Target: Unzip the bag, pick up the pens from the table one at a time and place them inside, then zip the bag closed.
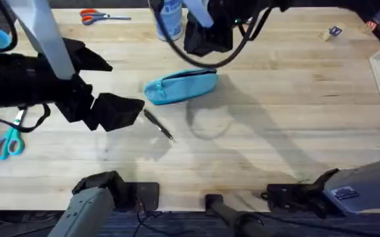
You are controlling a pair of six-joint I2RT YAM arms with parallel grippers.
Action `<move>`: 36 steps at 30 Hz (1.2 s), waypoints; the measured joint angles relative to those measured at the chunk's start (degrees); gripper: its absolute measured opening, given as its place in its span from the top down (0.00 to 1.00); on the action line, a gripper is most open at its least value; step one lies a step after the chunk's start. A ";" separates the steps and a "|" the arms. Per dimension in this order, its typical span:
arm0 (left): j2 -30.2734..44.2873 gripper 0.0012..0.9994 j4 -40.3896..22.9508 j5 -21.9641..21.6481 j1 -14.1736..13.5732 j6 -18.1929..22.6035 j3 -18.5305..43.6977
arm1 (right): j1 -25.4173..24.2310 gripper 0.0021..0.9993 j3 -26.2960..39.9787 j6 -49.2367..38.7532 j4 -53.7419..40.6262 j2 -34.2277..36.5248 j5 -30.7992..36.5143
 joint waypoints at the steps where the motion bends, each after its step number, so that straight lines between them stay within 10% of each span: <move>1: 0.00 0.00 0.00 0.00 0.00 0.00 0.00 | 0.49 0.97 0.00 -0.01 -0.75 -0.01 0.96; 36: 0.00 0.00 0.00 0.00 0.00 -0.01 0.00 | -1.44 0.97 2.75 13.54 -2.33 -0.01 6.57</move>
